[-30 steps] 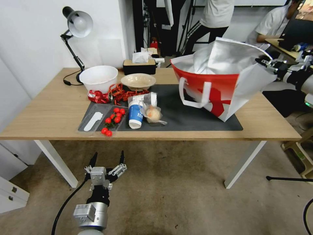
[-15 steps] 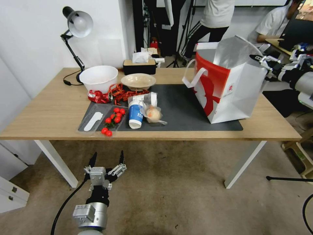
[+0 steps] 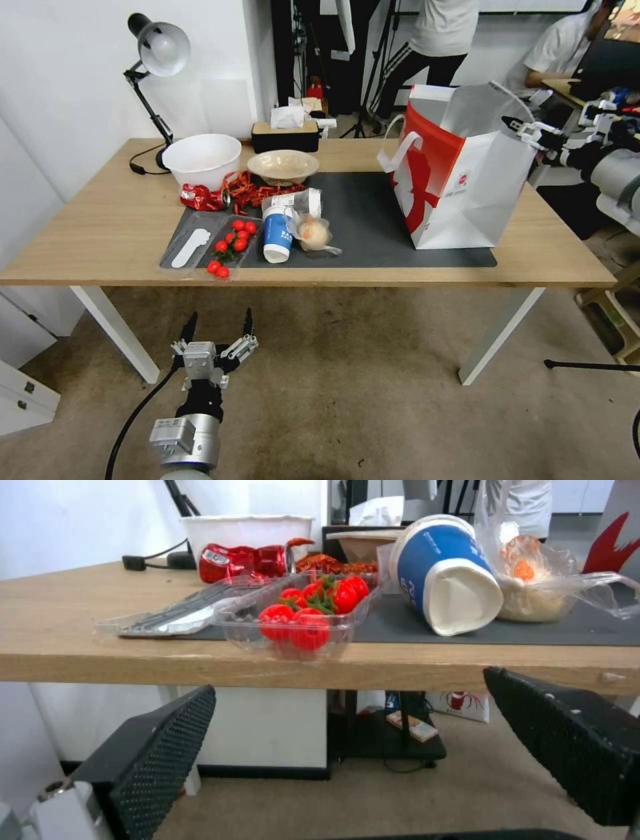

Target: Pick up the food delivery bag from the floor and place it on the table.

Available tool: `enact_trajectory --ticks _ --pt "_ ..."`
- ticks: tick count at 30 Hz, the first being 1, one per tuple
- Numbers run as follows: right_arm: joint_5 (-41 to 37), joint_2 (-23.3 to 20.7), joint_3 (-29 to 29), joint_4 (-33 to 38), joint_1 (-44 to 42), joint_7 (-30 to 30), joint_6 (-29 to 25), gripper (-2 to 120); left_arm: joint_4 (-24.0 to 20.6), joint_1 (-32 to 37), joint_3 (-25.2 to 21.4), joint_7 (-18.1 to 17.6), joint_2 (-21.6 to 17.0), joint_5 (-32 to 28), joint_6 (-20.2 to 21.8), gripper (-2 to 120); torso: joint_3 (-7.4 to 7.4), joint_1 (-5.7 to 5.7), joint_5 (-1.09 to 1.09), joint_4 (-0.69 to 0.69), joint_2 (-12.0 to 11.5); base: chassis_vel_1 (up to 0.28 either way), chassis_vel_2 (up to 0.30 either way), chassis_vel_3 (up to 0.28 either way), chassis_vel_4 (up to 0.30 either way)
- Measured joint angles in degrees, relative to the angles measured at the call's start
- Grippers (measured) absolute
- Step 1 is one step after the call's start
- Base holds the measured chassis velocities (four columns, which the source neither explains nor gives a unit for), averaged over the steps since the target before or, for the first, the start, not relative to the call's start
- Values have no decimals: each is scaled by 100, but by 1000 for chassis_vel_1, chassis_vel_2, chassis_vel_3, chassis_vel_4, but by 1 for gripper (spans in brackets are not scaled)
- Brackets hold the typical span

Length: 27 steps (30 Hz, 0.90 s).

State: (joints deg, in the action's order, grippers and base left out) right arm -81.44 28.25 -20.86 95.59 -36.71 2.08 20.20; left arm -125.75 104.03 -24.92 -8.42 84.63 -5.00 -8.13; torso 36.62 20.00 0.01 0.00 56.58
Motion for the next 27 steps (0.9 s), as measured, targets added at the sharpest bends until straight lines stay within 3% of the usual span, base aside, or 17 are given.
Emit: enact_trajectory --ticks 14,20,27 --pt "632 -111 -394 515 -331 480 -263 100 -44 -10 -5 -5 -33 -50 0 100 0 0 -1 0 0 0 0 0 0" --pt "842 -143 -1085 1143 -1280 626 -348 100 -121 -1 -4 -3 -50 -118 15 100 -1 0 0 -1 0 0 0 0 0" --pt "1063 -149 -1438 1739 -1892 770 -425 100 -201 31 16 15 -47 -128 16 100 -1 0 -1 0 0 0 0 0 0"
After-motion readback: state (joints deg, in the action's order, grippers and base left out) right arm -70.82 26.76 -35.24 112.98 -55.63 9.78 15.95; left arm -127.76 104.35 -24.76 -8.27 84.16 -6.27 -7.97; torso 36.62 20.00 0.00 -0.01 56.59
